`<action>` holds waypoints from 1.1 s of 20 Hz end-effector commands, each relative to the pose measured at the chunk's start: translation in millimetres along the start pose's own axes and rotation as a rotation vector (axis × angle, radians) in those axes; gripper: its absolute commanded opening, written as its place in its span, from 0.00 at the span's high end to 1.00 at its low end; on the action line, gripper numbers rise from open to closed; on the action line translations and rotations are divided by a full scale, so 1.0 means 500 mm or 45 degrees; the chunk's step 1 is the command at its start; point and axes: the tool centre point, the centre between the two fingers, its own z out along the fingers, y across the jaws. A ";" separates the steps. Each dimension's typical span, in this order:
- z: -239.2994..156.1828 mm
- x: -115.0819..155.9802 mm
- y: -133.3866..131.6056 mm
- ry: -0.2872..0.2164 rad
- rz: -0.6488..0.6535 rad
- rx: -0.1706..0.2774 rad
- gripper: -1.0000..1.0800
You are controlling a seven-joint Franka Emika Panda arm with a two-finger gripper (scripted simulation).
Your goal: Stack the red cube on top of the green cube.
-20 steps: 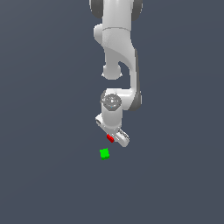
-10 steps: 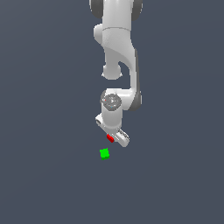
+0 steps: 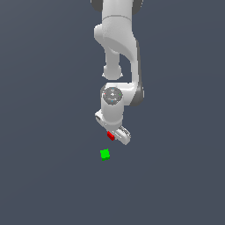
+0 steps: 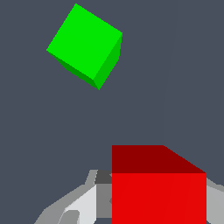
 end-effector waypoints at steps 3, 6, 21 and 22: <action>-0.065 0.000 0.000 0.002 0.000 0.002 1.00; -0.099 0.000 0.000 0.002 0.000 0.002 1.00; -0.119 0.017 -0.007 0.003 0.000 0.002 1.00; -0.117 0.022 -0.009 0.003 0.000 0.002 1.00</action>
